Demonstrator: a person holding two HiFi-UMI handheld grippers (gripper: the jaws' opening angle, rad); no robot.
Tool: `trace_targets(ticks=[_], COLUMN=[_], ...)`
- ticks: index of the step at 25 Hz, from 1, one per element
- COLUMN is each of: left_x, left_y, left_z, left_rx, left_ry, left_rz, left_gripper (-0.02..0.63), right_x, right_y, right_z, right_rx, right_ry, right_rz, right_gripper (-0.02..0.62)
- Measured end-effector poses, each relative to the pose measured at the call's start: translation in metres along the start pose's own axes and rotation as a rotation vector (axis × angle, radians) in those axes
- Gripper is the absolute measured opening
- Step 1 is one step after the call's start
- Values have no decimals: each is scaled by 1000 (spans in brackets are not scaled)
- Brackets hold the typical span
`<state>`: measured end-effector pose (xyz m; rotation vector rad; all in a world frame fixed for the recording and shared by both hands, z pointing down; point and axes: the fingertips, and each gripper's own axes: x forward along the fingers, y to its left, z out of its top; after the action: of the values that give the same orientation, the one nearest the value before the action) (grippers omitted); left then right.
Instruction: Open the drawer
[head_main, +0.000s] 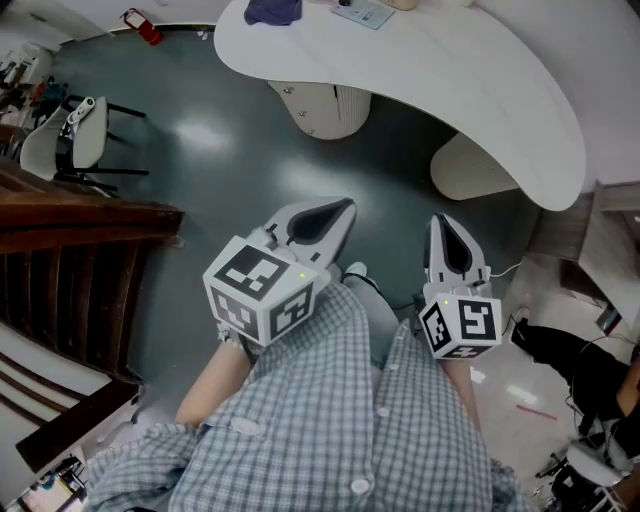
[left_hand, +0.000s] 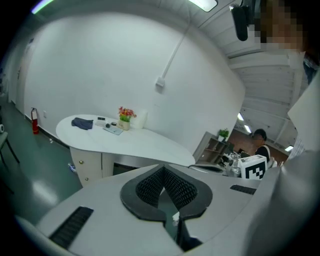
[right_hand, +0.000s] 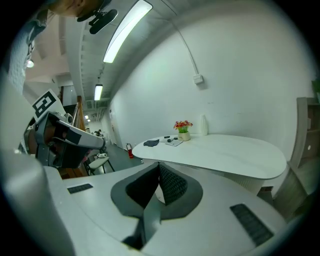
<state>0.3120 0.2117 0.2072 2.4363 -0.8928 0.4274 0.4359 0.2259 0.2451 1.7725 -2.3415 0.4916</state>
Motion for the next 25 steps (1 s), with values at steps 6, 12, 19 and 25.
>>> trace_targets(ticks=[6,12,19,25], left_x=[-33,-68,-114,-152], left_y=[27,67,130,188], left_z=[-10,-10,-7,2], left_rx=[-54,-102,-152,-171], left_ry=[-46,-97,-127,-134], left_rz=[130,215,281,302], left_gripper=[3,3,3,3], right_x=[29,56,93,134], right_y=[37,80,136,194], right_z=[7,10,12,23], right_rx=[-156,-189,-241,-250], right_ry=[2,21,52,58], right_rz=[152,233,265,292], right_gripper=[9,9,9,9])
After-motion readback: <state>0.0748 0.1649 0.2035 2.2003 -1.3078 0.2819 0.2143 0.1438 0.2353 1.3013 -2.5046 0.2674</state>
